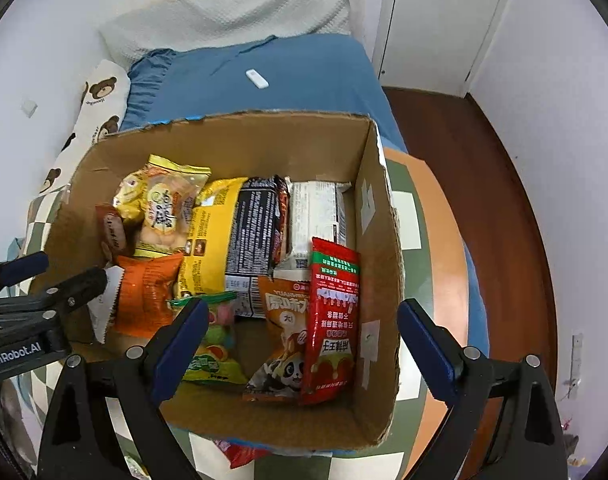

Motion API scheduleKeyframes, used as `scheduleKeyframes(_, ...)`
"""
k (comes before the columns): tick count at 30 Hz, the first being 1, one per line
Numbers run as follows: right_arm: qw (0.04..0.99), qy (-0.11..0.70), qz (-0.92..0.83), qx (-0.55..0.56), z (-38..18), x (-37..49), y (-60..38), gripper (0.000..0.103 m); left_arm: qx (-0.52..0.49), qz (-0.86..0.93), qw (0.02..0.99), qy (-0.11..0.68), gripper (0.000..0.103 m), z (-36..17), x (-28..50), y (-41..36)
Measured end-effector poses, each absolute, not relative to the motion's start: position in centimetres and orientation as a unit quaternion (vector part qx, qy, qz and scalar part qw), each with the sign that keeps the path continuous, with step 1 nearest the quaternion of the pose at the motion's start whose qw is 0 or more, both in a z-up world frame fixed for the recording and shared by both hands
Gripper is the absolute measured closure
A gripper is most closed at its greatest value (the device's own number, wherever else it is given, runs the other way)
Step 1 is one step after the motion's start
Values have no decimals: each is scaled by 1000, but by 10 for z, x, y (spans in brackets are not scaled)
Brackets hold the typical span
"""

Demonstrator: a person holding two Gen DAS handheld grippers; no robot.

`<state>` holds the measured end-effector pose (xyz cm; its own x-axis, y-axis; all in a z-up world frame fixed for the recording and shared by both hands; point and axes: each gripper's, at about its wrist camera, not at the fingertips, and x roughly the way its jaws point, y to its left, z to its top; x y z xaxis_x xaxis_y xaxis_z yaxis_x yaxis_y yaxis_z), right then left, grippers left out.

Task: Organize snacks
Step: 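Open both grippers to drop the packets into the box, then withdraw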

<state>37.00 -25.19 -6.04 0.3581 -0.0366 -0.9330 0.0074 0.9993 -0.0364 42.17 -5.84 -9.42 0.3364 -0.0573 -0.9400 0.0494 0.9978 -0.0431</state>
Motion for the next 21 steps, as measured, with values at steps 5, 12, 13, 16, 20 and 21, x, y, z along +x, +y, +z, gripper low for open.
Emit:
scheduleKeyframes(5,840,542,-9,-15,-39,352,-245,6,-1,-24,842,539,10,-67,397,-52)
scheduleKeyframes(12,867,498,-1,-19,0,313,-235,6,12,-15,871,491,10,-29,353,-48)
scheduleKeyframes(13,870,493,0,-20,3,308,-235,6,12,-13,875,484,10,-25,346,-46)
scheduleKeyframes(16,879,476,3,-24,19,290,-231,6,15,-11,888,460,10,-9,324,-43)
scheduleKeyframes(20,891,454,7,-16,40,262,-232,6,3,-11,896,444,10,7,299,-38)
scheduleKeyframes(21,894,449,8,-14,46,253,-232,6,-2,-12,897,441,10,11,293,-36)
